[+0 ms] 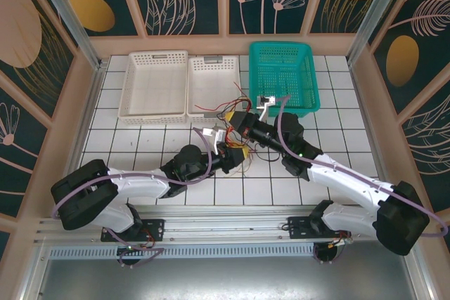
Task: Untangle the cables
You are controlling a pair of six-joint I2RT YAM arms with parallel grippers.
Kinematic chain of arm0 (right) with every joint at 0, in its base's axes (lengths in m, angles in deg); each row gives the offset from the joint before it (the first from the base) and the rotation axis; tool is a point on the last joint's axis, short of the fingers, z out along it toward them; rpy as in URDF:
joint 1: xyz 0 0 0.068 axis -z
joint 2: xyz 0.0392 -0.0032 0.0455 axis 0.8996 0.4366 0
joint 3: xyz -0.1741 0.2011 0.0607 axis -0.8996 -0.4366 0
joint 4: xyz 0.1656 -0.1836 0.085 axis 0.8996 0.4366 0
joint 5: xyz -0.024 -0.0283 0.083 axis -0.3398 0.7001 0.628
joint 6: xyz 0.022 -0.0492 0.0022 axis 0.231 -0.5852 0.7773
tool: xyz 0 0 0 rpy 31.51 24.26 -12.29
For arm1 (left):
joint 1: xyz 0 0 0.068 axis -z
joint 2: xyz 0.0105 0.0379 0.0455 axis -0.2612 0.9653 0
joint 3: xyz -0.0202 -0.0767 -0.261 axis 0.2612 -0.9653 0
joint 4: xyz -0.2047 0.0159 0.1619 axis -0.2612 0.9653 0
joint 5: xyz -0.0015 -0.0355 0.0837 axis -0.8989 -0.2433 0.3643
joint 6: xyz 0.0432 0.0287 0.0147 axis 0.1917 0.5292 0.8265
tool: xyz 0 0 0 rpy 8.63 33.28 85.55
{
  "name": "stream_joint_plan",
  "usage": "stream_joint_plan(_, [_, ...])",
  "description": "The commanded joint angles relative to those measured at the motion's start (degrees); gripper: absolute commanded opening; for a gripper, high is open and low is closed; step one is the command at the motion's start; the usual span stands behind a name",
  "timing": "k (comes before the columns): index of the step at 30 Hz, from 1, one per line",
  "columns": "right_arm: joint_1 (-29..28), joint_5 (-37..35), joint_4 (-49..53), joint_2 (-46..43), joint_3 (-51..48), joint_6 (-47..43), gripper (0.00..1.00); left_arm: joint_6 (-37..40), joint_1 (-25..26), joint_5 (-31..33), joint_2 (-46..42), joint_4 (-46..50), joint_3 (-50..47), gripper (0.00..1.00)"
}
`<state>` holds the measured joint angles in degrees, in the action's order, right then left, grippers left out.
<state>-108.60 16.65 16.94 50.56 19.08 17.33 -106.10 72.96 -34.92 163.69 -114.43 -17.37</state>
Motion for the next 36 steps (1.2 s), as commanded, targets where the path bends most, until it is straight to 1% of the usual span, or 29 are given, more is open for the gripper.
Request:
stream_joint_plan(1, [-0.5,-1.4,-1.1,-2.7,1.2,-0.1,0.00,-0.1,0.0,-1.2,0.0,-0.4,0.4,0.19])
stream_joint_plan(3, [-0.3,-2.8,0.4,-3.6,1.1,-0.7,0.00,-0.2,0.0,-2.0,-0.8,0.2,-0.4,0.09])
stream_joint_plan(4, [-0.2,-3.8,1.4,-4.2,0.9,-1.3,0.00,-0.2,-0.1,-3.0,-1.4,0.5,-0.8,0.02])
stream_joint_plan(5, [0.1,-5.0,3.1,-4.9,0.9,-1.7,0.00,-0.3,0.1,-3.7,-2.0,1.5,-1.2,0.00])
stream_joint_plan(10, [4.2,-6.4,7.9,-7.8,-0.1,-3.9,0.00,0.6,0.0,-9.4,-6.5,9.5,-3.9,0.00])
stream_joint_plan(17, [8.7,-5.7,16.6,-8.6,-0.1,-9.6,0.00,6.1,0.0,-13.7,-17.0,30.3,-4.9,0.00])
stream_joint_plan(20, [9.6,-4.0,17.9,-8.7,-0.8,-11.4,0.00,7.6,0.1,-15.7,-20.6,37.1,-4.7,0.00])
stream_joint_plan(22, [9.8,-1.1,18.1,-7.9,-0.6,-13.0,0.00,8.2,0.1,-16.5,-22.6,40.2,-4.9,0.00])
stream_joint_plan(25, [9.7,1.5,19.2,-7.5,-0.6,-15.1,0.00,6.9,0.0,-18.1,-24.0,39.3,-6.3,0.00])
stream_joint_plan(28, [9.8,0.9,22.4,-7.8,-0.8,-17.1,0.00,6.5,0.0,-18.7,-23.6,38.8,-6.6,0.00])
stream_joint_plan(30, [9.9,1.9,23.1,-7.6,-0.9,-18.2,0.00,6.2,0.1,-17.0,-24.2,38.6,-6.9,0.00])
stream_joint_plan(36, [9.9,8.2,20.8,-5.3,-1.3,-19.1,0.01,2.3,0.1,-9.4,-27.1,30.8,-8.7,0.00])
